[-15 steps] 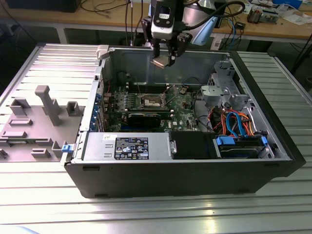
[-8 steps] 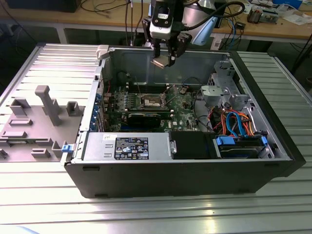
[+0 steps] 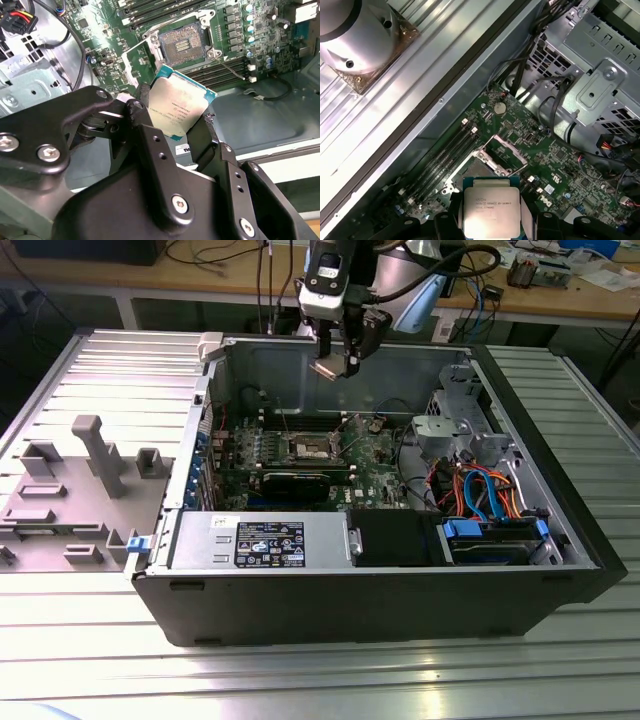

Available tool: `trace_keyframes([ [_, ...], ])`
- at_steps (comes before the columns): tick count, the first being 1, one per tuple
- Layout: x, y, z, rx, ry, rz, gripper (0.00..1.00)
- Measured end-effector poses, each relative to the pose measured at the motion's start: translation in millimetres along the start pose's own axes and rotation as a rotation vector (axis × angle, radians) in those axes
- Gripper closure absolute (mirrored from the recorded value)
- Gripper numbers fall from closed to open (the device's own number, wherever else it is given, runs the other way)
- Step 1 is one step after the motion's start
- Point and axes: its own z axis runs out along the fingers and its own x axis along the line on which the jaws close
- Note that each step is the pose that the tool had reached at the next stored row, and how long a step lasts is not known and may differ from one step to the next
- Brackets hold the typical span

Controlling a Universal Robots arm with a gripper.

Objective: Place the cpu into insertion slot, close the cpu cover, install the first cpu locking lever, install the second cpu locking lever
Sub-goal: 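Place the cpu into insertion slot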

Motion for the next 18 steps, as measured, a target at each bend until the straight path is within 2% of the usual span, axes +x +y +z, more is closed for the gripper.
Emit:
trace_keyframes([
  [18, 0.0, 0.0, 0.2, -0.0033, -0.0151, 0.169, 0.46],
])
